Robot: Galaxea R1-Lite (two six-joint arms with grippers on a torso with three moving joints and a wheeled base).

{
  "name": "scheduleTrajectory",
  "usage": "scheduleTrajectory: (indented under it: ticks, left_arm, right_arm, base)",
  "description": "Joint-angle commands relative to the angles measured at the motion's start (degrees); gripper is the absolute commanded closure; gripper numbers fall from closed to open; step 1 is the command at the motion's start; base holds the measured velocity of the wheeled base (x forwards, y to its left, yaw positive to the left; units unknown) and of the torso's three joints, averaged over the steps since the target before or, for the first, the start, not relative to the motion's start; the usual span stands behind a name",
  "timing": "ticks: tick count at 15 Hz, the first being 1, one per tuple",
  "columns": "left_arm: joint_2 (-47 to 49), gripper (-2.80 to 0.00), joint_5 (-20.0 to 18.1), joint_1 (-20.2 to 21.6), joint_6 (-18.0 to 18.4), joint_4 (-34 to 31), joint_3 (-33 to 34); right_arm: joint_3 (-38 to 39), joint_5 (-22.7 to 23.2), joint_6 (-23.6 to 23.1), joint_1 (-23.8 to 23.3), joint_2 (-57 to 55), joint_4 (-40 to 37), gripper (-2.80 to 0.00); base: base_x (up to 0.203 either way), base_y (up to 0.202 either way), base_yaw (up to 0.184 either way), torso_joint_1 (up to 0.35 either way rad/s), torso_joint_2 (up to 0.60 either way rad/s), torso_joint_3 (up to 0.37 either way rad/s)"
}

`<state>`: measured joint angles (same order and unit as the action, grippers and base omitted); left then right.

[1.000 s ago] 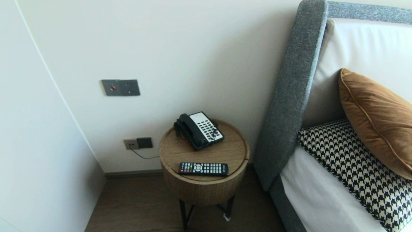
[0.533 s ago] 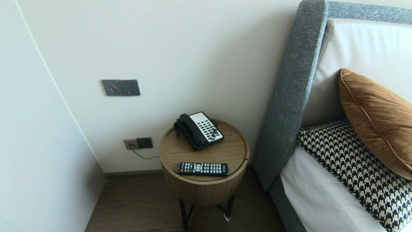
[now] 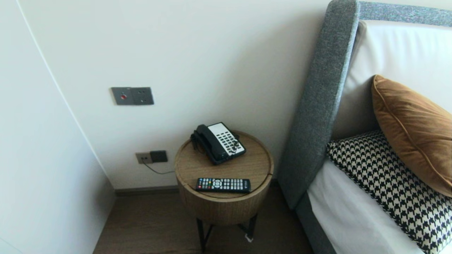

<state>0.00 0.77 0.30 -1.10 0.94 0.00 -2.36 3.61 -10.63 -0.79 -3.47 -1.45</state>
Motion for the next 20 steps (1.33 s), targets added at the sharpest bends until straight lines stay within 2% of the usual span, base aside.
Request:
scheduleTrajectory:
  ticks: [1,3,13,17,20]
  left_arm:
    - [-0.1,0.0,0.0,0.0,0.0,0.0,0.0]
    - [-0.1,0.0,0.0,0.0,0.0,0.0,0.0]
    - [-0.1,0.0,0.0,0.0,0.0,0.0,0.0]
    - [-0.1,0.0,0.0,0.0,0.0,0.0,0.0]
    - [-0.1,0.0,0.0,0.0,0.0,0.0,0.0]
  right_arm:
    - [0.2,-0.8,0.2,0.0,0.3,0.0,0.0]
    - [2.0,-2.1,0.7,0.0,0.6,0.4,0.0]
    - [2.1,-2.1,4.6,0.2,3.9,0.3,0.0]
    - [2.1,-3.1,9.7,0.3,3.9,0.4,0.0]
    - [2.2,-3.3,10.3,0.3,4.0,0.4,0.0]
  base:
    - [0.0,0.0,0.0,0.0,0.0,0.0]
    - [0.0,0.0,0.0,0.0,0.0,0.0]
    - [0.0,0.0,0.0,0.0,0.0,0.0]
    - [0.0,0.0,0.0,0.0,0.0,0.0]
    - [0.0,0.0,0.0,0.0,0.0,0.0]
